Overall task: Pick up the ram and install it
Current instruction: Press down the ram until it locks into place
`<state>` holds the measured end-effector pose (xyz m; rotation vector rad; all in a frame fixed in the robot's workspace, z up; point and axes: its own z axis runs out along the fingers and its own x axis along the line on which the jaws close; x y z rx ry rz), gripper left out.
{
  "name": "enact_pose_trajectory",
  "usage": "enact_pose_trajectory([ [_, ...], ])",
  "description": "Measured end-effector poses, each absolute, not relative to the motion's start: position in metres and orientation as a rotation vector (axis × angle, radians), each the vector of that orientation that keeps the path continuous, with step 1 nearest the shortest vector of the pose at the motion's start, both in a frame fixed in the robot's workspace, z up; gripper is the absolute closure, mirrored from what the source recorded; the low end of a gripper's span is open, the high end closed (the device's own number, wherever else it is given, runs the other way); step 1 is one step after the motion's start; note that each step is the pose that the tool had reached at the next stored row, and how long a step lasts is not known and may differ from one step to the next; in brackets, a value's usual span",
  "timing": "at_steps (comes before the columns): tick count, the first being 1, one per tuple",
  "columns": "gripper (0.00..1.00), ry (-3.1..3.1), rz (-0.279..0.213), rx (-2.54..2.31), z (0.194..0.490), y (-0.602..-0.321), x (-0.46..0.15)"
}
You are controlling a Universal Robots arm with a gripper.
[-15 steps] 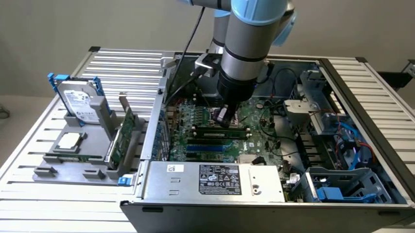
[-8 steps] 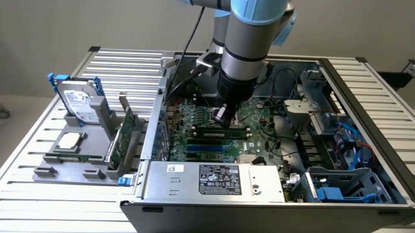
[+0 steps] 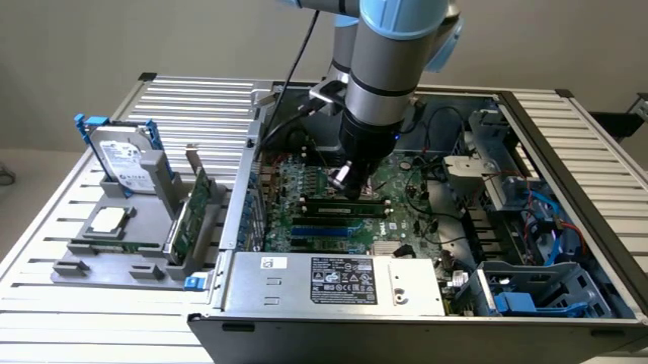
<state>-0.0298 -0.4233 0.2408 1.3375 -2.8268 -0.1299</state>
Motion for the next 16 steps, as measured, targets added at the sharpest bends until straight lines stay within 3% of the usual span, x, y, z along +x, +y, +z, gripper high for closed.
enact_pose_trajectory([
  [16, 0.89, -2.945, -0.124, 1.052, 0.2408, -0.4233, -0.0298],
])
